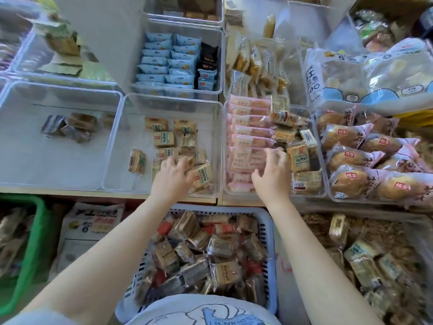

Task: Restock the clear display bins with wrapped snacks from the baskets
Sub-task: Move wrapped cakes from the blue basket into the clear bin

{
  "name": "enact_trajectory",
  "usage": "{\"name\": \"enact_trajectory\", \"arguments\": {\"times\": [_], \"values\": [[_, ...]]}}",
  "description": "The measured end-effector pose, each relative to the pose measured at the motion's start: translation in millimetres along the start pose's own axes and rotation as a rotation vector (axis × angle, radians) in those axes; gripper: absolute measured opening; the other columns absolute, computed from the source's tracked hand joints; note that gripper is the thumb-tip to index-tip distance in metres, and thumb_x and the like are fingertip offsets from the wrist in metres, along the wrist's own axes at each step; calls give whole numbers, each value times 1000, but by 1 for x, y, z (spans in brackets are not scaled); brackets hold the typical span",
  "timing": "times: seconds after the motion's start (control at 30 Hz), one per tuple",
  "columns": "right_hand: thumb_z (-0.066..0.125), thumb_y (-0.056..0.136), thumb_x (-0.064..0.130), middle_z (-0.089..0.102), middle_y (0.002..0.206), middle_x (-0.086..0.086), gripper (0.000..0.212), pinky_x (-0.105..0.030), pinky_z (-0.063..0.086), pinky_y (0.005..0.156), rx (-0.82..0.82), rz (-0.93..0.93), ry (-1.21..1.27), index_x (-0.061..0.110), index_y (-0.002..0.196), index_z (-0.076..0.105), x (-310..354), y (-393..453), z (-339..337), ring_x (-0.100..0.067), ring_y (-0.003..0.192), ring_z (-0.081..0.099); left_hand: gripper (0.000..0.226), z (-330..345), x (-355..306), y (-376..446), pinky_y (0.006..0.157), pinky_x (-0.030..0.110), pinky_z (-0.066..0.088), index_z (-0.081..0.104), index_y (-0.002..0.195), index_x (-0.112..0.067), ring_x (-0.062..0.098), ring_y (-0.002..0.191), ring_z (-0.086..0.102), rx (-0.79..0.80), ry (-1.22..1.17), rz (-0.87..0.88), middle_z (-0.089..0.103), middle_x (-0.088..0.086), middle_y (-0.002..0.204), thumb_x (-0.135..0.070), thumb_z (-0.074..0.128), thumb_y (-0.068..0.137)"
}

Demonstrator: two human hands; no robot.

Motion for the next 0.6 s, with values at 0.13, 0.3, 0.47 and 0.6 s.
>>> {"name": "enact_trajectory", "arguments": {"times": [0.13,0.3,0.47,0.6], "values": [[62,87,8,42,131,-17,47,-42,53,85,-89,156,-161,10,130,44,-32,13,-8,-33,111,50,50,6,4,5,94,48,47,40,142,-23,33,129,40,17,37,-2,44,14,142,-42,41,96],[65,91,15,47,115,-15,32,-38,51,73,-125,214,-338,8,118,49,-43,23,-1,-31,91,57,49,8,3,5,92,49,51,41,140,-24,31,128,40,36,53,-1,45,12,140,-41,39,94],[69,91,29,48,117,-15,36,-40,51,75,-92,292,-265,4,114,55,-47,27,-7,-31,93,57,48,8,2,5,93,49,50,42,139,-24,31,131,38,41,61,4,43,11,143,-41,39,94],[69,87,22,47,115,-14,30,-36,49,65,-208,323,-27,5,106,54,-41,10,-32,-29,91,56,49,9,3,5,95,48,48,42,140,-24,31,131,38,31,53,3,44,12,143,-42,40,94]]}}
Point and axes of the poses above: each hand's wrist, its own y-axis towards the middle knuckle, its own z-axis out of the palm, x = y × z, the point moved 9 cm from there along y, towards the middle knuckle
